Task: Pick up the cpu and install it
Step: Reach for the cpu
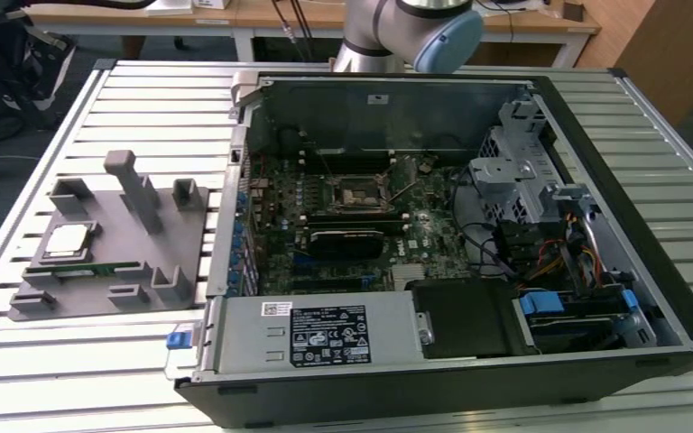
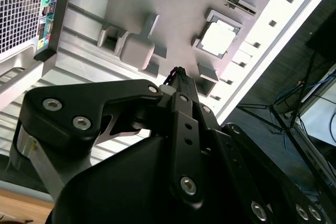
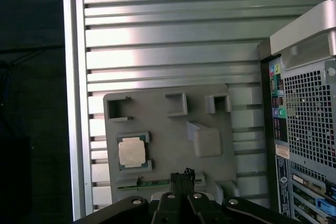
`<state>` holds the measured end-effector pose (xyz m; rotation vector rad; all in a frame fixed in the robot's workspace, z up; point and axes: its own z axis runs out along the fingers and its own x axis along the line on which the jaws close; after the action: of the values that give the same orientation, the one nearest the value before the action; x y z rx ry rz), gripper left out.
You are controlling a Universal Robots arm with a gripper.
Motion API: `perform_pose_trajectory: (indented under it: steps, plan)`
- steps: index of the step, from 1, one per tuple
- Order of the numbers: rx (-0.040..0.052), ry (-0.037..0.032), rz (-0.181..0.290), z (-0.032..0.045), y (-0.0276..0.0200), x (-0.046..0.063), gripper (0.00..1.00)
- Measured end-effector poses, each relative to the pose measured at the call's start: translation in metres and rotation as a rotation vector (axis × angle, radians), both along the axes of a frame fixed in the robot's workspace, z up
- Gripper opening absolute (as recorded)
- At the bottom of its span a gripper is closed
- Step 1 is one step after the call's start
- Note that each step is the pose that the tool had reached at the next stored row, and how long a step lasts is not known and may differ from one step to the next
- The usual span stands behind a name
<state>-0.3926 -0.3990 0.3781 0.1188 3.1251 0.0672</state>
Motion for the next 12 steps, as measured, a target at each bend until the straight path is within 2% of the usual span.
perform_pose_trajectory:
  steps: [12]
  plan:
    - [0.0000,0.0018,0.000,-0.0012,0.0000,-0.013,0.11]
